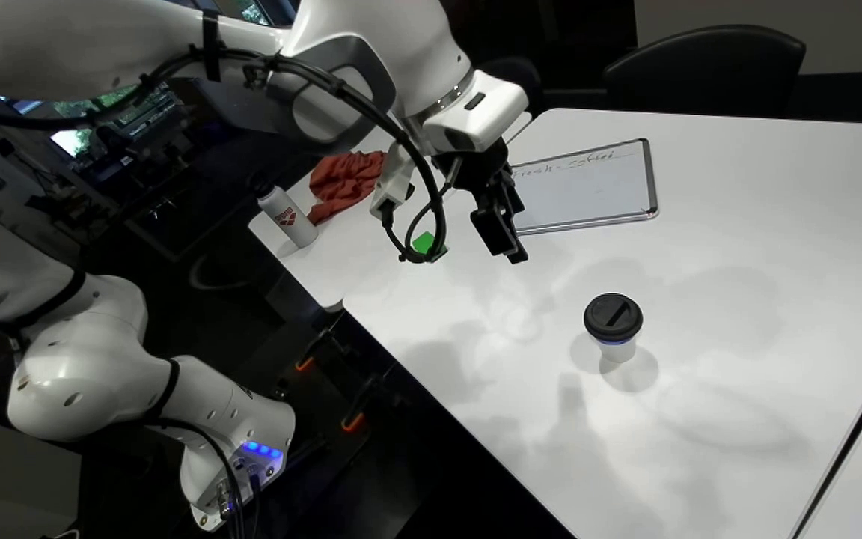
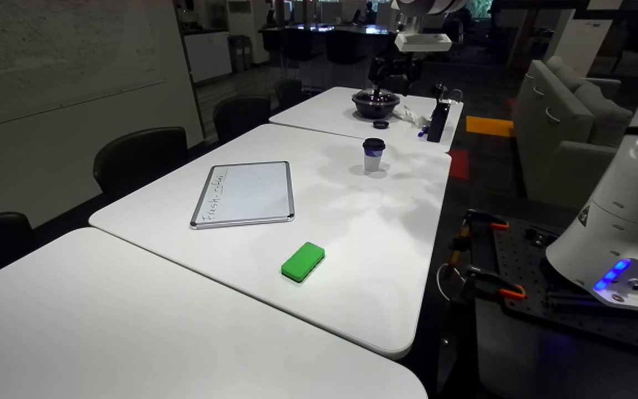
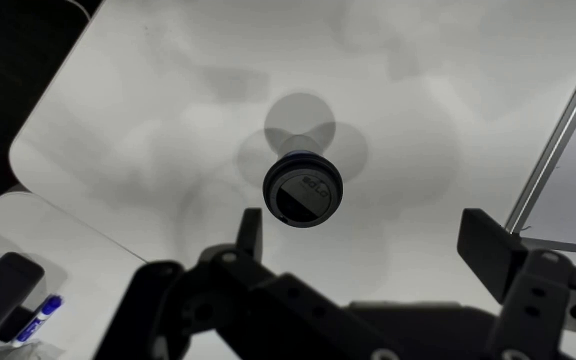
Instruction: Remove the black lid from the white and blue coffee cup
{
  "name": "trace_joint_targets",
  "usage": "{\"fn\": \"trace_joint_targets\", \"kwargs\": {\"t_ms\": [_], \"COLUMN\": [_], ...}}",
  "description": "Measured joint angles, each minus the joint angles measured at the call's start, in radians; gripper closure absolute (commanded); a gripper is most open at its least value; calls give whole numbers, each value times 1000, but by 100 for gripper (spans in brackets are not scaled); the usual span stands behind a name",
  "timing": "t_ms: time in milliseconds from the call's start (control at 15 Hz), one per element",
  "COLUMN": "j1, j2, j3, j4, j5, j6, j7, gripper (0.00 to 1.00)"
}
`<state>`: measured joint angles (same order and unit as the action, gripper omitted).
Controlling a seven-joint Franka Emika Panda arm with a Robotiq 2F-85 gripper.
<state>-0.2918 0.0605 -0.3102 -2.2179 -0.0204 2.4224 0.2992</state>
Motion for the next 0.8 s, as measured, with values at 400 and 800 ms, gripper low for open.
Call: {"fn": "trace_joint_targets", "kwargs": {"t_ms": [400,800], "j1": [-13,-64], "j2": [61,182], "j3": [-5,0], "j4": [16,58], "j5": [-7,148], "j6": [70,157], "j7": [-89,-342], "gripper": [0,0]}}
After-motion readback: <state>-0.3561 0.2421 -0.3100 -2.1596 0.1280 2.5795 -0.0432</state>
